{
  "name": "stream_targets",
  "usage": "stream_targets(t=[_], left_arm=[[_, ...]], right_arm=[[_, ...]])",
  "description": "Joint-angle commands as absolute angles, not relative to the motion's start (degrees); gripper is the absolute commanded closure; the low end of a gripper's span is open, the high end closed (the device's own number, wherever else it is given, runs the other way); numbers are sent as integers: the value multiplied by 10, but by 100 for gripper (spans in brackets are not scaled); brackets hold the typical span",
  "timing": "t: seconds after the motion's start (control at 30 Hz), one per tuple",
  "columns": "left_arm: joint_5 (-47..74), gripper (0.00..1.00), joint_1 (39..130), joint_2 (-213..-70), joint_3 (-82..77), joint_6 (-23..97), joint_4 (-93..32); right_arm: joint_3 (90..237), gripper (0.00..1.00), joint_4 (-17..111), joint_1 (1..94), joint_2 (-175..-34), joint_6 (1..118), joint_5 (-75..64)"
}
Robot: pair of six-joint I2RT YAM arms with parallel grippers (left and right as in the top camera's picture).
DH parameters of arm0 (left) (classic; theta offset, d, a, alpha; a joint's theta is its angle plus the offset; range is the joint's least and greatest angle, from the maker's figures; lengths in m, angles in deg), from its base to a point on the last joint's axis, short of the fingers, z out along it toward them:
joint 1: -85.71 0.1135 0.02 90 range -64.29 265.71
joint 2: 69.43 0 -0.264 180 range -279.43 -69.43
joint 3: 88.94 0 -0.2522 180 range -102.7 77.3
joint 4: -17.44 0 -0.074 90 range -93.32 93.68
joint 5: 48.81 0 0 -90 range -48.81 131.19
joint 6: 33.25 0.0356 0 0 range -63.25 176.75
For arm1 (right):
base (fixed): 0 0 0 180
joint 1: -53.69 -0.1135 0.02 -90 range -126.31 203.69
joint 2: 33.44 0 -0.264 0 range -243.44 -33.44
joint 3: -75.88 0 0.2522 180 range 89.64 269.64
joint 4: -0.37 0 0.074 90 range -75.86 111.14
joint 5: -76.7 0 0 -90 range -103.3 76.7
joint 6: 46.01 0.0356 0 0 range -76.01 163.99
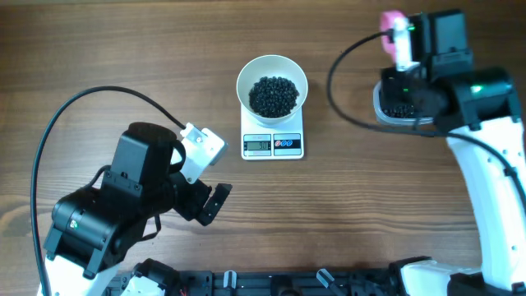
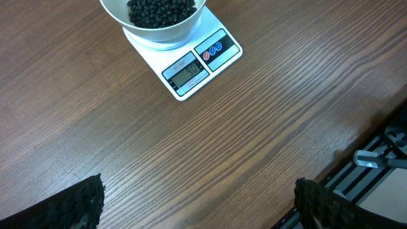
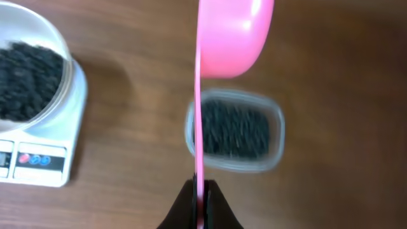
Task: Scoop item into bowl and weigh 150g on scale
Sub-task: 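Return the empty scoop to the bean tub and lower it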
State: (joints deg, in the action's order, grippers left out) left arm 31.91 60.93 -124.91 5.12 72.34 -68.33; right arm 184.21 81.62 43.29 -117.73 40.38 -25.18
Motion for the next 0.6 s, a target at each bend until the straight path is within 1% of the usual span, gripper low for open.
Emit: stream_targets(t=[0.0,0.27,0.47,0.57], left_arm=[[320,0,612,-1246,45,730,-681],[320,0,612,-1246,45,730,-681],[320,0,612,-1246,45,730,-682],[320,0,612,-1246,45,730,-681]], right_arm=[[1846,96,840,472,-1188,479,-231],[1839,96,899,508,-1230,589,-222],[1839,96,918,508,-1276,594,-207],[1839,96,955,508,-1317,590,-237]])
